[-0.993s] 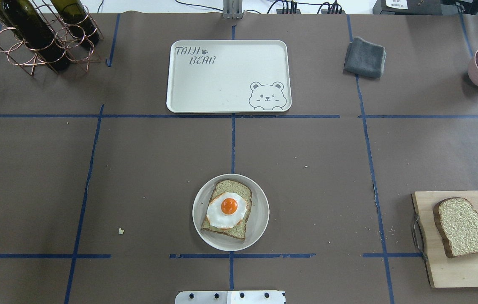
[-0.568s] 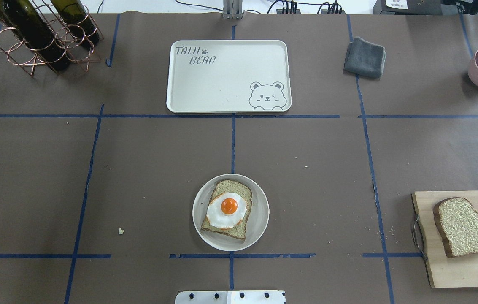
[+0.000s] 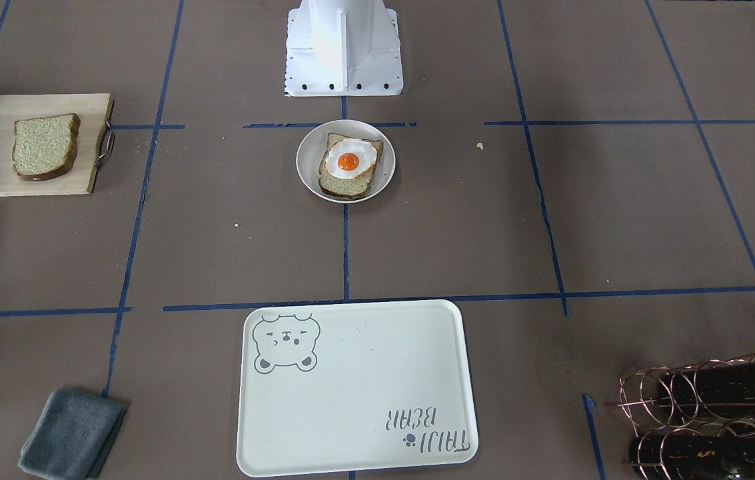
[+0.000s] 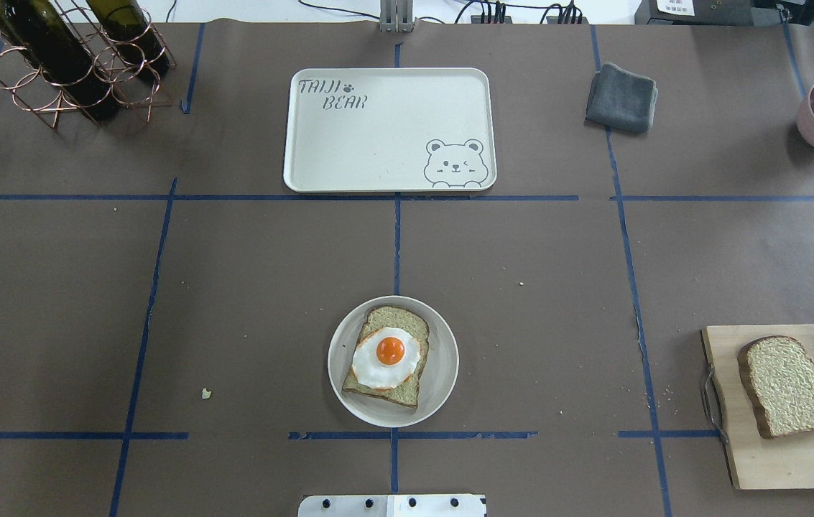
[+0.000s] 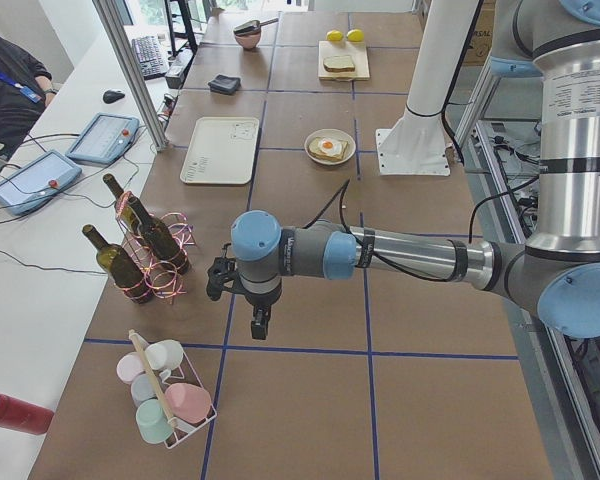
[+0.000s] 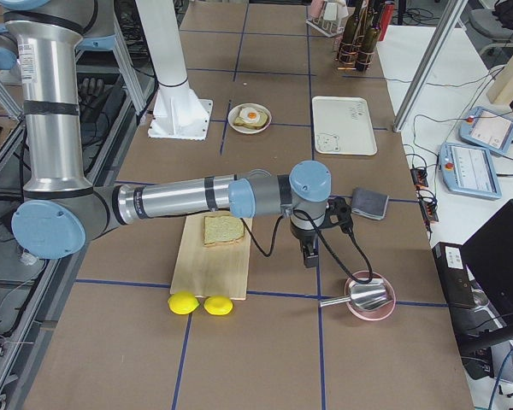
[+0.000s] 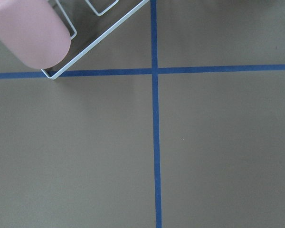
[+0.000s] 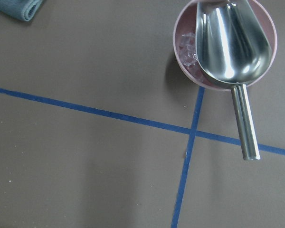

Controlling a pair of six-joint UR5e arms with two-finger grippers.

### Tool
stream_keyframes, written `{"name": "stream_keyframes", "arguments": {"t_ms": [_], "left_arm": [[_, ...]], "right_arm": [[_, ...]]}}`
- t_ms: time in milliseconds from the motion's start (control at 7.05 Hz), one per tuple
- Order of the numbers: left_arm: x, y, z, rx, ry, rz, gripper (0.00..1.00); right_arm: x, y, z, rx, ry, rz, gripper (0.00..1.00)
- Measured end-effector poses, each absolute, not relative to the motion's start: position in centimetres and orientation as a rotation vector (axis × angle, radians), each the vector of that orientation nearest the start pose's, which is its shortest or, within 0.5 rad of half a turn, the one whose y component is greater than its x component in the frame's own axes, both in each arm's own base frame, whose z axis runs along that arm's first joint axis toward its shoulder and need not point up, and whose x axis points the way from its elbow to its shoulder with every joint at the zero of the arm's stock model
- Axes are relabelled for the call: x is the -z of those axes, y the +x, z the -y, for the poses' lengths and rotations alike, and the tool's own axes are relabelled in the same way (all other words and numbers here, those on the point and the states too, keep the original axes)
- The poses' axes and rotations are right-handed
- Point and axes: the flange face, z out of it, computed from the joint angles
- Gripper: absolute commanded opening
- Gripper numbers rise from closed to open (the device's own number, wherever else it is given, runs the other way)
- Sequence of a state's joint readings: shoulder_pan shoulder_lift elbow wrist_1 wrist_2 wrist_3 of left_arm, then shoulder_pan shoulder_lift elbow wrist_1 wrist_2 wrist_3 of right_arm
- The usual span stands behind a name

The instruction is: Make sandwich and place on tray

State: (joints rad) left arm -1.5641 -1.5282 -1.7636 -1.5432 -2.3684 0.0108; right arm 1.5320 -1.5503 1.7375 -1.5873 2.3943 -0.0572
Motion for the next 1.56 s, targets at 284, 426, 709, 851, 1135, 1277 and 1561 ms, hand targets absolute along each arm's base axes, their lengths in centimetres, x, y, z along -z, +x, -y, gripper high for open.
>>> {"name": "stream_keyframes", "arguments": {"t_ms": [284,426,709,851,1135,1277,1561], "left_arm": [[-54.4,-4.7,50.5,-0.099,0.207,-0.801,1.00],[-51.9,-3.0,51.4,-0.088,0.222,-0.812,1.00],[-47.2,0.9,52.1,-0.035,0.220,-0.848,1.00],[-45.6,2.7,52.2,-0.019,0.218,-0.867,1.00],[-43.6,6.0,52.2,0.012,0.220,-0.912,1.00],[-42.8,7.9,51.9,0.031,0.216,-0.941,1.00],[-41.6,11.3,51.2,0.055,0.201,-0.993,1.00]], "right_arm": [[-55.0,0.4,50.6,0.127,0.110,0.922,1.00],[-54.4,-1.6,50.6,0.093,0.083,0.940,1.00],[-55.0,-5.0,48.3,0.030,0.091,0.943,1.00],[-56.6,-6.1,45.7,0.005,0.119,0.947,1.00],[-59.9,-7.1,39.9,-0.037,0.137,0.942,1.00],[-61.3,-7.2,37.3,-0.035,0.136,0.938,1.00],[-63.0,-8.3,32.9,-0.027,0.110,0.926,1.00]]}}
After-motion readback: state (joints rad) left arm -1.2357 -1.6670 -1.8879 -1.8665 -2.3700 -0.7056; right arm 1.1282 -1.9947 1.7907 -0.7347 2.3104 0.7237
